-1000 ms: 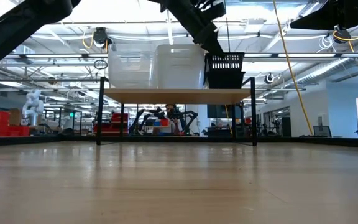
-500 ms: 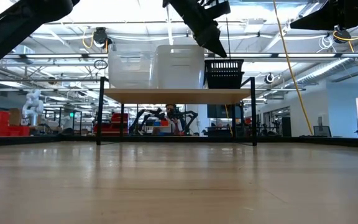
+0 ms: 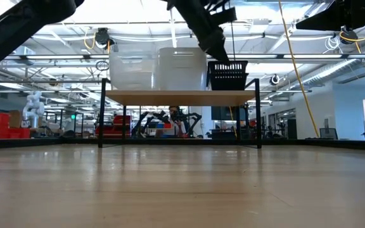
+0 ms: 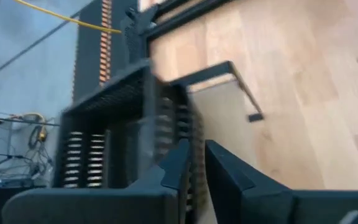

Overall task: Stack baskets on shelf by color
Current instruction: Stack the left black bin on the black bin on the shelf

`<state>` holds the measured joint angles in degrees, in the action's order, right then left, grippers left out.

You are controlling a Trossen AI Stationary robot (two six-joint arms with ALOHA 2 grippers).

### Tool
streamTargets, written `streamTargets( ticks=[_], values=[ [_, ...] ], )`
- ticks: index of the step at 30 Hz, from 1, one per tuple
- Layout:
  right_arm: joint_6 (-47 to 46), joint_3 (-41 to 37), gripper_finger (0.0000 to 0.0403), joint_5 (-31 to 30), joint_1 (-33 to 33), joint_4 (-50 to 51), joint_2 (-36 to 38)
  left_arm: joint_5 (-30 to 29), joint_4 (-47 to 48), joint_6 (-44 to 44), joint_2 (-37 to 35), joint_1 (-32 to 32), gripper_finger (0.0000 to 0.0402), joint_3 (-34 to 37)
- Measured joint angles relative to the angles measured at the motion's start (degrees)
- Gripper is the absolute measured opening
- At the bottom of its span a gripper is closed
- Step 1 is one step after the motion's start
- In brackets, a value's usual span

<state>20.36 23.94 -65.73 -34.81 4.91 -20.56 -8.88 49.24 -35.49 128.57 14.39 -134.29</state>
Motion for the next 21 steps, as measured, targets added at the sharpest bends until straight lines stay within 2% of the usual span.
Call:
streamTargets(
  ticks=[4, 9, 17, 21],
  values=[
    [0.0, 0.0, 0.0, 0.0, 0.0, 0.0, 0.0, -1.1, -2.1, -1.4, 0.3, -1.1, 0.0064, 0.3],
    [0.0, 0.0, 0.0, 0.0, 0.0, 0.1, 0.0, -9.3, -7.5, -3.3, 0.0, -1.9, 0.0067, 0.1],
    [0.0, 0.0, 0.0, 0.0, 0.0, 0.3, 0.0, -9.9, -9.1, -1.8, 0.0, -1.2, 0.0067, 0.1],
    [0.0, 0.0, 0.0, 0.0, 0.0, 0.2, 0.0, -12.3, -9.0, -0.8, 0.4, -0.6, 0.0067, 0.1]
  ],
)
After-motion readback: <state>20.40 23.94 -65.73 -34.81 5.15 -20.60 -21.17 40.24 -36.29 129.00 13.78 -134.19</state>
